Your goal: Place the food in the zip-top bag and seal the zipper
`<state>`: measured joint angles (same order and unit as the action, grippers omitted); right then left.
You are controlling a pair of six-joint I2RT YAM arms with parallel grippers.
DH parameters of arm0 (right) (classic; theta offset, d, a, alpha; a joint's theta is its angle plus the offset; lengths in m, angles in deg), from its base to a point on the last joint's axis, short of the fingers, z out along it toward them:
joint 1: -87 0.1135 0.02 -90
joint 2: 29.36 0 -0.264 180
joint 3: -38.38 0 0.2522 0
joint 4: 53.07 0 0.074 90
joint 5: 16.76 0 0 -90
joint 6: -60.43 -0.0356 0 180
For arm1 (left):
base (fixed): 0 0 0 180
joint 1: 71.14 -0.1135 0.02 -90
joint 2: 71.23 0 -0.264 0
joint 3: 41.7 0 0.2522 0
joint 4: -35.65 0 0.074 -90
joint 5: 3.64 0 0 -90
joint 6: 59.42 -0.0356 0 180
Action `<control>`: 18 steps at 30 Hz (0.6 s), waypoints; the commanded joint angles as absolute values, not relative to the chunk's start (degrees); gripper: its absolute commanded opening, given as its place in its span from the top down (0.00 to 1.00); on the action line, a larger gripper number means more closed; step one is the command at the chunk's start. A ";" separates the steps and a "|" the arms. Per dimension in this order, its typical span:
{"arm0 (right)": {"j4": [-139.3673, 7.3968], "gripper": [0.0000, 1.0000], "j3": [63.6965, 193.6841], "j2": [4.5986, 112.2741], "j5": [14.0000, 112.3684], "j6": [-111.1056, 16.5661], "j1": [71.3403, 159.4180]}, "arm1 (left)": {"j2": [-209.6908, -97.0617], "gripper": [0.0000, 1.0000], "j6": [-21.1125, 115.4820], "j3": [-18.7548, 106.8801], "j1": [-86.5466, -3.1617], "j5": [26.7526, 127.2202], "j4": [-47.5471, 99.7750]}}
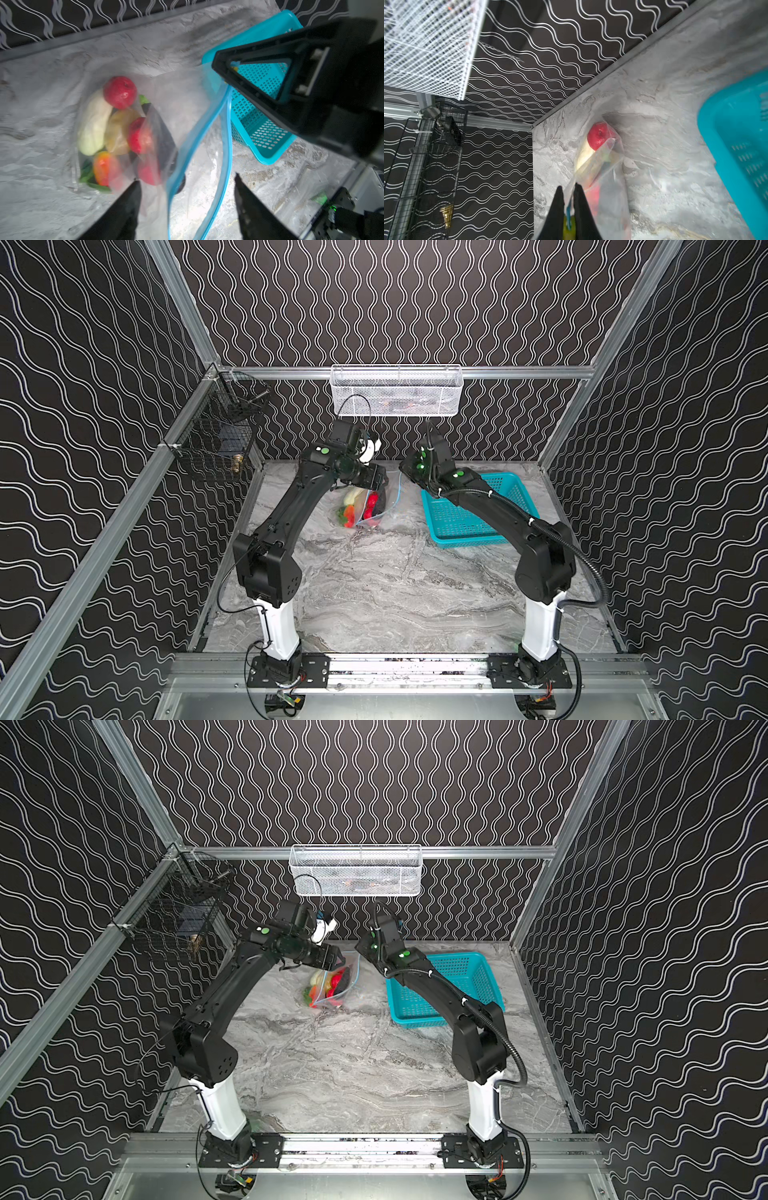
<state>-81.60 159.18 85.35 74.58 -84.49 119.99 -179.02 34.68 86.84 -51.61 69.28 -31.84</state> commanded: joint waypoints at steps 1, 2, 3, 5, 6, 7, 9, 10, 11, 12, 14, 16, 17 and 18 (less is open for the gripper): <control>-85.57 1.00 164.04 87.05 72.79 -80.39 119.96 | -178.87 0.13 34.52 88.65 -53.72 69.35 -33.77; -86.08 1.00 164.99 87.43 72.69 -79.84 119.96 | -178.69 0.11 34.57 89.20 -54.42 68.79 -33.87; -86.75 1.00 166.12 87.76 72.70 -79.25 119.87 | -178.41 0.10 34.56 89.75 -55.09 68.44 -34.07; -87.95 1.00 167.88 88.35 73.10 -78.32 119.71 | -177.66 0.07 34.66 90.52 -56.30 68.17 -34.18; -88.42 1.00 168.75 88.56 72.93 -77.82 119.48 | -177.22 0.04 34.74 90.75 -56.89 67.98 -34.17; -88.79 1.00 169.59 88.93 72.53 -77.45 119.14 | -176.99 0.02 34.72 91.25 -57.47 67.10 -34.39; -89.21 1.00 171.20 89.86 70.84 -76.36 118.43 | -177.25 0.02 35.18 93.05 -58.55 63.95 -35.05; -89.56 1.00 172.42 90.69 69.37 -75.42 117.93 | -177.72 0.02 35.61 94.47 -58.90 62.29 -35.74; -90.84 1.00 174.10 91.62 68.36 -74.71 117.49 | -178.36 0.01 35.91 95.74 -59.03 61.16 -36.29; -92.66 1.00 176.57 92.94 67.32 -73.64 117.09 | -178.94 0.01 36.13 97.13 -59.17 60.42 -36.86; -95.27 1.00 180.32 94.53 65.56 -71.66 116.57 | -179.37 0.01 35.58 98.46 -59.51 60.25 -36.83; -95.67 1.00 181.53 94.60 64.17 -69.75 116.44 | -178.42 0.01 34.58 97.32 -60.35 61.13 -34.80; -95.51 1.00 181.39 94.21 63.72 -69.21 116.44 | -177.92 0.01 34.11 96.46 -60.81 61.52 -33.36; -95.05 1.00 180.92 93.61 63.18 -68.55 116.44 | -177.43 0.01 33.56 95.54 -61.45 61.78 -31.99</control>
<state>-94.15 180.32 94.47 66.47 -72.11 116.27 -178.43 35.05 96.55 -60.34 62.17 -34.68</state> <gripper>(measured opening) 0.104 0.987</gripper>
